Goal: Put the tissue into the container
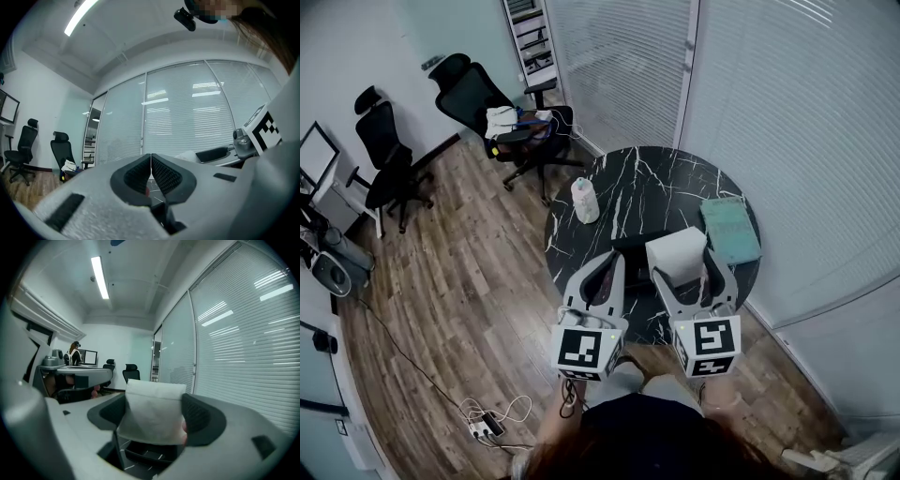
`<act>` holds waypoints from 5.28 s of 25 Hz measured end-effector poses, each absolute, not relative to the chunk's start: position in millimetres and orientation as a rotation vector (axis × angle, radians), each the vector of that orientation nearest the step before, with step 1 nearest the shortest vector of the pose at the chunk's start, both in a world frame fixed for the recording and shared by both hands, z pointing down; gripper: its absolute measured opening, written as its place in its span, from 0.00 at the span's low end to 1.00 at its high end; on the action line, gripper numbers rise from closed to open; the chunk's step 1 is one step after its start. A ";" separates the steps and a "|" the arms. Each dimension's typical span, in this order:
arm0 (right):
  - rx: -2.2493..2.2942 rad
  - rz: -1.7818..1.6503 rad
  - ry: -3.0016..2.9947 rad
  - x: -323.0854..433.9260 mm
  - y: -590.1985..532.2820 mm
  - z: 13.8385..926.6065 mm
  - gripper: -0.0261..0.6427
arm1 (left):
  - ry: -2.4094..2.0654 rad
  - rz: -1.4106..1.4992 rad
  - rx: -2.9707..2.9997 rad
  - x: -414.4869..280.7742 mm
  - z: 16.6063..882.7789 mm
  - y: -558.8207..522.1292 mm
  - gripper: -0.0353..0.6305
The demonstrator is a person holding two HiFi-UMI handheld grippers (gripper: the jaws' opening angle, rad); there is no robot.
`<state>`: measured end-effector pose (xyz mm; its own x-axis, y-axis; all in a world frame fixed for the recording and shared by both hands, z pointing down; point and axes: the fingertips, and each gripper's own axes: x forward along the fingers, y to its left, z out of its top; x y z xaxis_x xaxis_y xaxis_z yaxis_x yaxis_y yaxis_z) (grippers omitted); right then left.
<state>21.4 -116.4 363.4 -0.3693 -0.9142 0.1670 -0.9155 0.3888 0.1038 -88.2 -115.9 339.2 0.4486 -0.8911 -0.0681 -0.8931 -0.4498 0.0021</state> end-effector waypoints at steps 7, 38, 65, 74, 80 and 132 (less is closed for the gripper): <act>1.638 0.034 -2.412 12.4 -118.6 372.9 0.61 | 1.629 0.141 -2.701 -98.1 349.7 -123.3 0.09; 1.523 0.209 -2.314 12.6 -189.3 427.4 0.61 | 1.593 0.124 -2.687 -82.9 339.9 -200.8 0.09; 1.356 0.418 -2.214 11.4 -223.1 509.1 0.61 | 1.667 0.083 -2.703 -76.5 362.8 -253.6 0.09; 1.305 0.504 -2.180 10.2 -225.4 538.3 0.61 | 1.698 0.053 -2.708 -79.0 372.0 -262.0 0.09; 1.274 0.540 -2.158 8.7 -227.8 555.5 0.61 | 1.722 0.031 -2.711 -81.7 379.5 -268.7 0.09; 1.155 0.814 -1.894 9.3 -233.6 654.6 0.61 | 1.803 -0.092 -2.758 -84.2 423.1 -289.6 0.09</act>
